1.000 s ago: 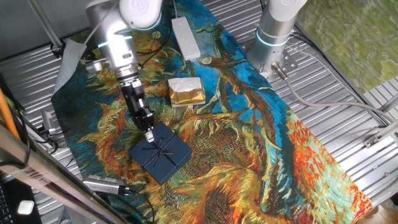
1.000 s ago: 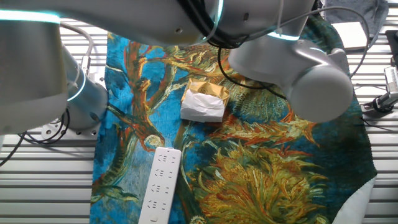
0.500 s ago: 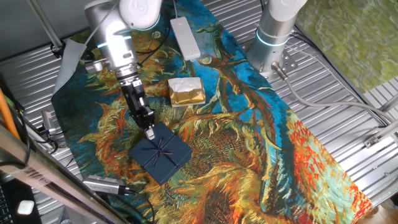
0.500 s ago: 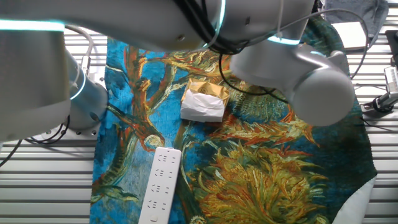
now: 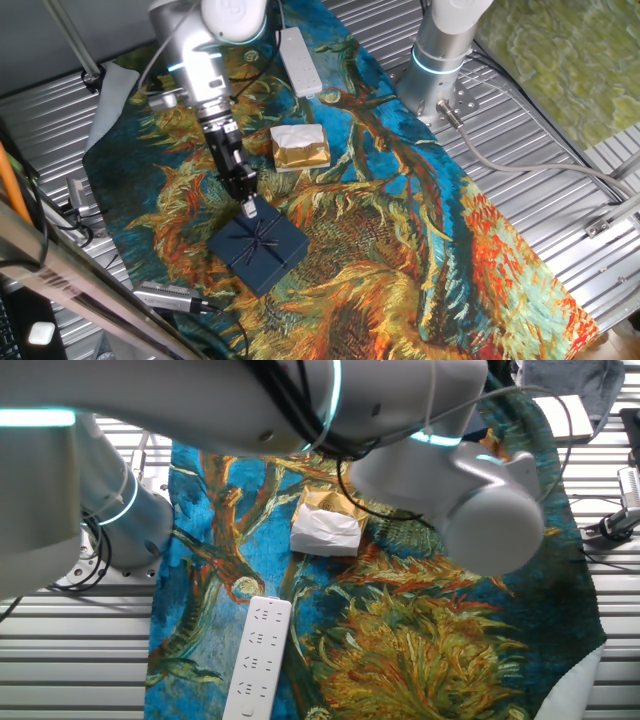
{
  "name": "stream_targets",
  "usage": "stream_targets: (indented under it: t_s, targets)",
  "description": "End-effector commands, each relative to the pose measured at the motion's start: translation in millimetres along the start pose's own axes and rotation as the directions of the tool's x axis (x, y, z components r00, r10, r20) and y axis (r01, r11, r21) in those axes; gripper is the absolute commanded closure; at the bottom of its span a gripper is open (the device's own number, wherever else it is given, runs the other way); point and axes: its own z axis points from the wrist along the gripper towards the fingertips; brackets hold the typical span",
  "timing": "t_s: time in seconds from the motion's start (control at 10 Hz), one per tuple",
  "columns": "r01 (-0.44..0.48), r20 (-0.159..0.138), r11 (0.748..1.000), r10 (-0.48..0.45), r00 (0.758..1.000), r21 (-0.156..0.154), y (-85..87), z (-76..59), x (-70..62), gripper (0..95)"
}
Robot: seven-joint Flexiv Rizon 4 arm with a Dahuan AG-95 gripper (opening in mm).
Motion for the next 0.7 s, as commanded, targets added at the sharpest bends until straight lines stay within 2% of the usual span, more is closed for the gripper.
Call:
stream_targets:
  t_s: [0.1,0.3,0.4,0.7]
  targets:
    - [0.017,-0.012,1.0,-0.017,1.0,0.026,-0.7,-3.6,2.9,95.0]
    - [0.01,-0.013,1.0,-0.01,1.0,0.029,0.3,-4.4,5.5,95.0]
    - [-0.018,-0.031,0.999,0.019,0.999,0.04,4.4,-7.9,5.7,95.0]
    - [-0.021,-0.029,0.999,0.022,0.999,0.044,13.7,-13.2,7.9,95.0]
